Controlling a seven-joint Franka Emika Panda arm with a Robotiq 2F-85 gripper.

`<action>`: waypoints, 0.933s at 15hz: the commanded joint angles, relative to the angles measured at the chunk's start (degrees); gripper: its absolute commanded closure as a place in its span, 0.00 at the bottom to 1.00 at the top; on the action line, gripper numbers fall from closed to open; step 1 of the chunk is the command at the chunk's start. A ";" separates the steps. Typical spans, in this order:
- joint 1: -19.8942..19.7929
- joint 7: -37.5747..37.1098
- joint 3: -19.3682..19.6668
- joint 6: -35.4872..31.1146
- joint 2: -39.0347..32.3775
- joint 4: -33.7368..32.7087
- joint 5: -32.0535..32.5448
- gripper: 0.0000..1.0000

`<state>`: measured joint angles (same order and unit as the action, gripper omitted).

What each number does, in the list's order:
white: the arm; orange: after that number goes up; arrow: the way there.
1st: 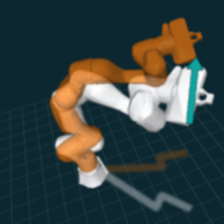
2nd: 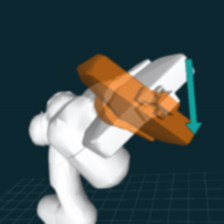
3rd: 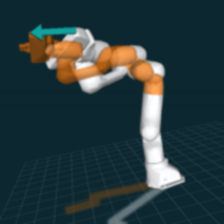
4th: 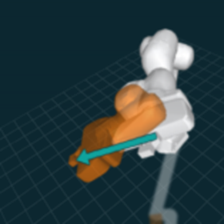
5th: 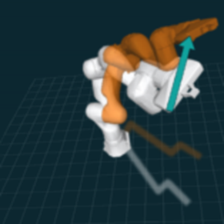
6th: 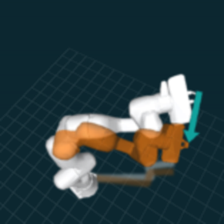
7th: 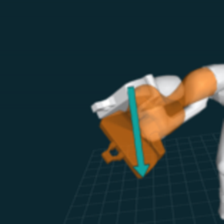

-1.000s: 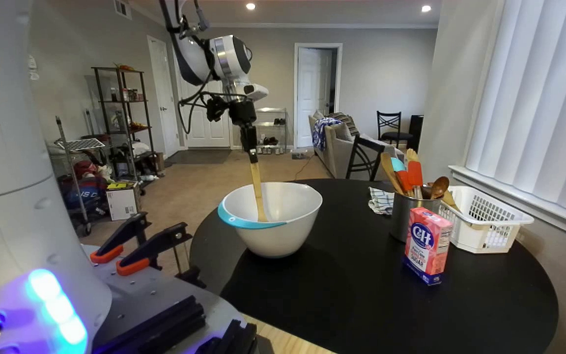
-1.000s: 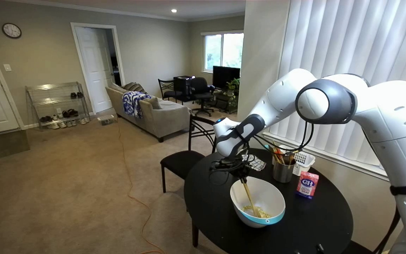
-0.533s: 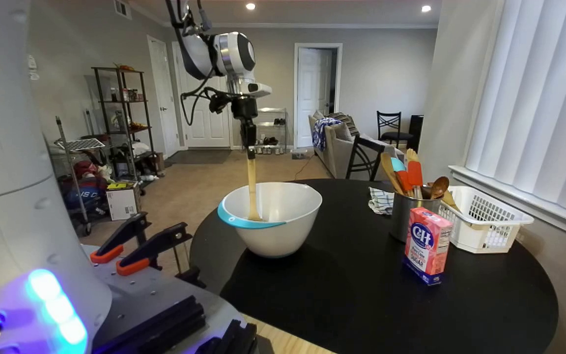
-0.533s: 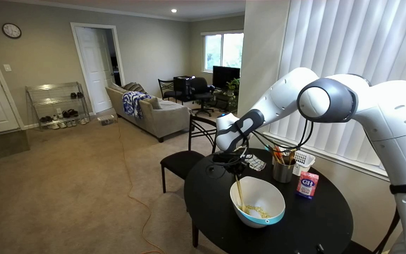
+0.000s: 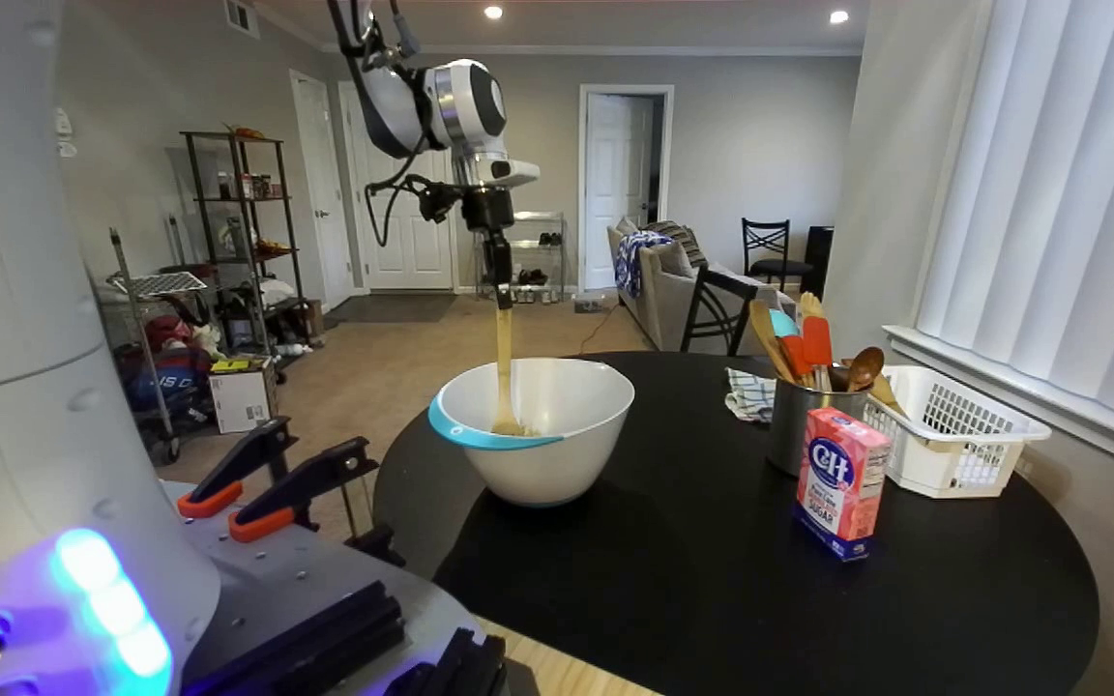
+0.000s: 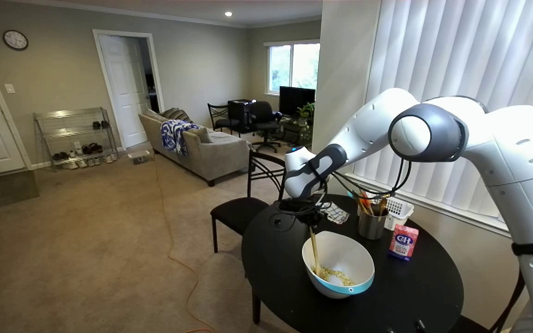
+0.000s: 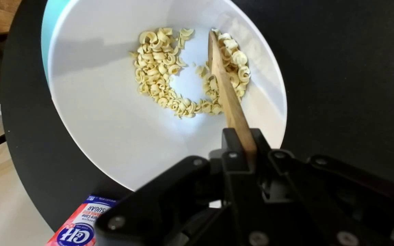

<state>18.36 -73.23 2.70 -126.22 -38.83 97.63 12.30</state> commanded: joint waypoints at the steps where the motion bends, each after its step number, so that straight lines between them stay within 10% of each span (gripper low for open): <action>1: 2.20 -4.92 2.28 -2.83 0.16 1.34 3.01 0.97; 14: 6.13 -21.83 6.07 3.65 -0.17 0.95 14.56 0.97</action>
<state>23.45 -93.28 8.35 -126.99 -39.60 98.28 24.19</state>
